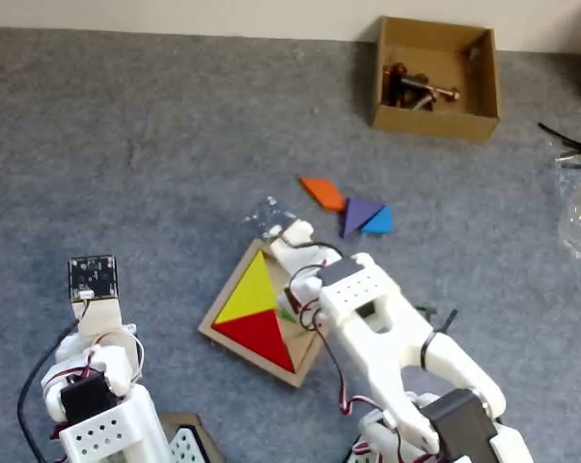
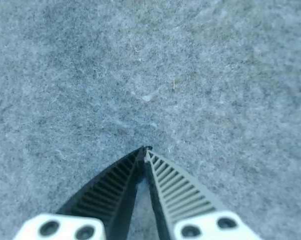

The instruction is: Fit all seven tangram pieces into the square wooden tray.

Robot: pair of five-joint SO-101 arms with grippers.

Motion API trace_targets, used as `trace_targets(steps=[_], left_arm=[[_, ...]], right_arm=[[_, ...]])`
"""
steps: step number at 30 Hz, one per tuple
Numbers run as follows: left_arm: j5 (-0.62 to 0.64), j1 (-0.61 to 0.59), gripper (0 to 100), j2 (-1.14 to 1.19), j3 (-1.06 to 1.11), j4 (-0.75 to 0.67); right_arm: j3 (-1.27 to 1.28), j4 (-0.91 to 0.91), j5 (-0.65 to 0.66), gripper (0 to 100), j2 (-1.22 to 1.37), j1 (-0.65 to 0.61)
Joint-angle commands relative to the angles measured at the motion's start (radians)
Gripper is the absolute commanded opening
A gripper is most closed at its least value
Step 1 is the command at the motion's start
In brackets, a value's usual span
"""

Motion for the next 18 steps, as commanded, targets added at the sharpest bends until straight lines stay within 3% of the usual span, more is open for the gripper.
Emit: trace_targets(steps=[1, 8, 13, 18], left_arm=[[0.009, 0.015, 1, -0.005, 0.021, 0.009], [0.009, 0.015, 1, -0.005, 0.021, 0.009], [0.009, 0.015, 1, -0.005, 0.021, 0.009], [0.009, 0.015, 1, -0.005, 0.021, 0.009]], right_arm=[[0.025, -0.005, -0.003, 0.6, -0.033, -0.041], [0.039, 0.019, 0.003, 0.6, -0.036, -0.124], [0.035, 0.119, 0.143, 0.6, -0.036, -0.182], [0.038, 0.13, 0.146, 0.6, -0.036, -0.196]])
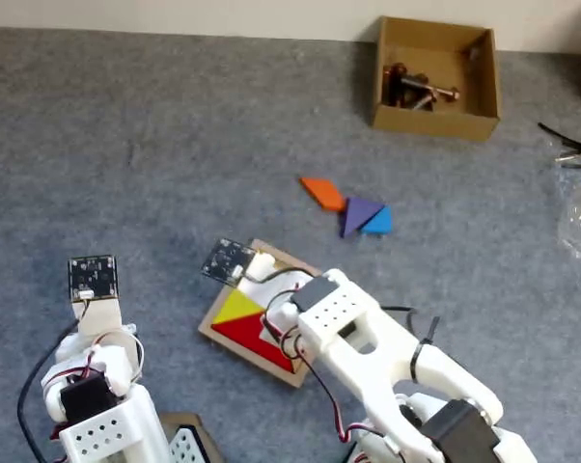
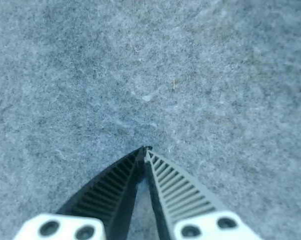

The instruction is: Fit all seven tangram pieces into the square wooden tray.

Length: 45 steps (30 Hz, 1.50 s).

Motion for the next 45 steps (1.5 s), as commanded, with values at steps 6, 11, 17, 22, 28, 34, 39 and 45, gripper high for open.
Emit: trace_targets(steps=[6, 11, 17, 22, 28, 34, 39, 45], left_arm=[[0.009, 0.015, 1, -0.005, 0.021, 0.009], [0.009, 0.015, 1, -0.005, 0.021, 0.009], [0.009, 0.015, 1, -0.005, 0.021, 0.009], [0.009, 0.015, 1, -0.005, 0.021, 0.009], [0.009, 0.015, 1, -0.005, 0.021, 0.009], [0.009, 0.015, 1, -0.005, 0.021, 0.009], [0.009, 0.015, 1, -0.005, 0.021, 0.009], [0.009, 0.015, 1, -0.005, 0.021, 0.009]], right_arm=[[0.007, 0.09, 0.018, 0.6, -0.002, -0.028], [0.005, 0.091, 0.017, 0.6, -0.004, -0.027], [-0.022, 0.094, -0.02, 0.6, -0.059, -0.027], [-0.027, 0.139, -0.08, 0.6, -0.251, -0.021], [-0.028, 0.229, -0.081, 0.6, -0.456, 0.145], [-0.179, 0.354, -0.157, 0.6, -0.418, 0.288], [-0.274, 0.383, -0.161, 0.6, -0.291, 0.294], [-0.421, 0.392, -0.25, 0.6, -0.151, 0.297]])
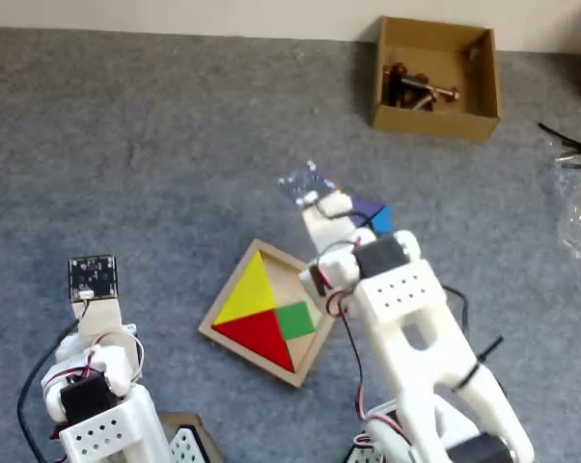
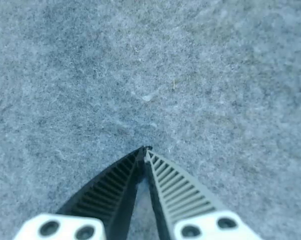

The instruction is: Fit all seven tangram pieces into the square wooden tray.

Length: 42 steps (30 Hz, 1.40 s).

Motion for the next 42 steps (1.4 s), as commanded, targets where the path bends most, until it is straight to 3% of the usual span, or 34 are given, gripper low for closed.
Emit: trace_targets(steps=[1, 10, 18, 28, 34, 42], left_arm=[[0.009, 0.015, 1, -0.005, 0.021, 0.009], [0.009, 0.015, 1, -0.005, 0.021, 0.009], [0.009, 0.015, 1, -0.005, 0.021, 0.009], [0.009, 0.015, 1, -0.005, 0.021, 0.009], [0.009, 0.015, 1, -0.005, 0.021, 0.009], [0.009, 0.015, 1, -0.005, 0.021, 0.009]], right_arm=[[-0.151, 0.013, -0.026, 0.6, 0.062, 0.013], [-0.496, 0.045, -0.029, 0.8, 0.392, 0.053], [-0.911, 0.266, -0.107, 12.8, 0.708, 0.133], [-1.012, 0.317, -0.121, 13.5, 0.868, 0.131], [-1.082, 0.309, -0.112, 24.6, 0.938, 0.134], [-1.267, 0.312, -0.169, 25.4, 1.122, 0.209]])
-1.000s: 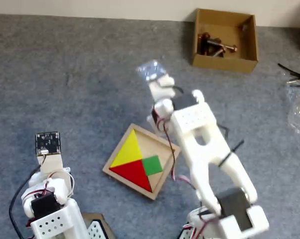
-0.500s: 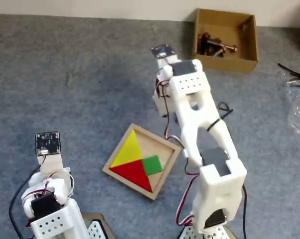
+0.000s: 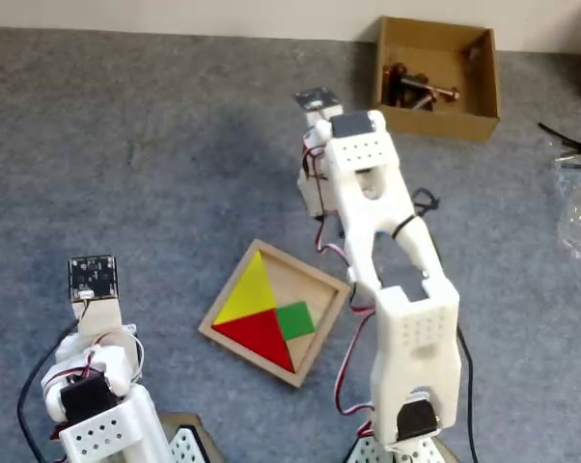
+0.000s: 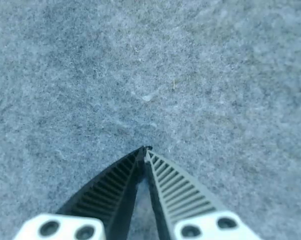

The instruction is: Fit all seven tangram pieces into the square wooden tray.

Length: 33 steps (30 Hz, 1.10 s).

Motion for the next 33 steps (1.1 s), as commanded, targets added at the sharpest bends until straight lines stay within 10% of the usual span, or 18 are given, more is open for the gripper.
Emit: trace_targets(steps=[1, 33], left_arm=[[0.009, 0.015, 1, -0.005, 0.021, 0.009], [0.009, 0.015, 1, -0.005, 0.021, 0.009]], right_arm=[[-0.125, -0.001, -0.057, 25.4, 0.047, 0.056], [-0.209, 0.025, -0.061, 5.5, 0.292, 0.087]])
